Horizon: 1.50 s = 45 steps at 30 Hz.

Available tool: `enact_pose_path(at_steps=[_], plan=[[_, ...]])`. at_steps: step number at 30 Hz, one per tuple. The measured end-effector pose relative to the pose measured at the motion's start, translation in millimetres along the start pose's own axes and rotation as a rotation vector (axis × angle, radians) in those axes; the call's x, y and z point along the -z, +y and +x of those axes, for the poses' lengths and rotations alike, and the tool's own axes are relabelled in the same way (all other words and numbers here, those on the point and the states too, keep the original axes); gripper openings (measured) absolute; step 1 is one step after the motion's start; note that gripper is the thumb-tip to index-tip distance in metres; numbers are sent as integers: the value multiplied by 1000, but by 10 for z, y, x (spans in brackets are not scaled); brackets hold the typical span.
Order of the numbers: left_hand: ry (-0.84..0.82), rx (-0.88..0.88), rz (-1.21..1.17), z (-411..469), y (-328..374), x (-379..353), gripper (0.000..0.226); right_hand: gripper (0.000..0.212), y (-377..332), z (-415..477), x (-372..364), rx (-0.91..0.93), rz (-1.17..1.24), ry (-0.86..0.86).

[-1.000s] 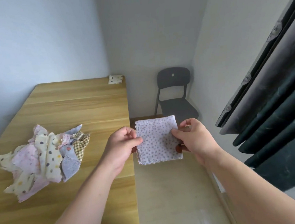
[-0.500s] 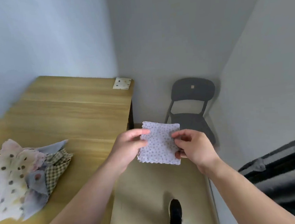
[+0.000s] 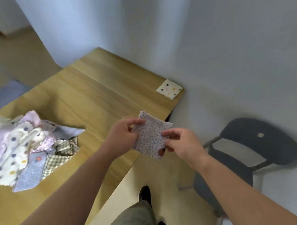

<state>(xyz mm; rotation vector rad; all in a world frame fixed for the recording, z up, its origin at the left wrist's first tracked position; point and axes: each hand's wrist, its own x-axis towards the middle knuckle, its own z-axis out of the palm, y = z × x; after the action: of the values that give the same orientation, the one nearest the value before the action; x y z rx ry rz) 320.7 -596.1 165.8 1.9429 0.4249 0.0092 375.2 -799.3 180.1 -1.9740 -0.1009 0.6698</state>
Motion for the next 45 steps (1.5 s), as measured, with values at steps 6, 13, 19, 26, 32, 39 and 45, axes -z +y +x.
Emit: enact_pose_path(at_steps=[6, 13, 19, 26, 32, 39, 45], plan=[[83, 57, 28, 1067, -344, 68, 45, 21, -142, 1380, -42, -53, -77, -178], [32, 160, 88, 2217, -400, 105, 55, 32, -396, 2594, 134, -121, -292, -341], [0, 161, 249, 3253, -404, 50, 62, 34, -586, 3631, 266, -98, -391, -407], [-20, 156, 409, 4584, -486, -78, 65, 43, -628, 4888, 296, -108, -429, -443], [-91, 143, 447, 5394, -593, -239, 77, 48, -582, 5482, 291, -191, -407, -398], [-155, 166, 462, 5757, -795, -395, 76, 28, -569, 5767, 322, -223, -438, -374], [-179, 176, 459, 5823, -867, -444, 75, 34, -545, 5830, 271, -230, -566, -347]])
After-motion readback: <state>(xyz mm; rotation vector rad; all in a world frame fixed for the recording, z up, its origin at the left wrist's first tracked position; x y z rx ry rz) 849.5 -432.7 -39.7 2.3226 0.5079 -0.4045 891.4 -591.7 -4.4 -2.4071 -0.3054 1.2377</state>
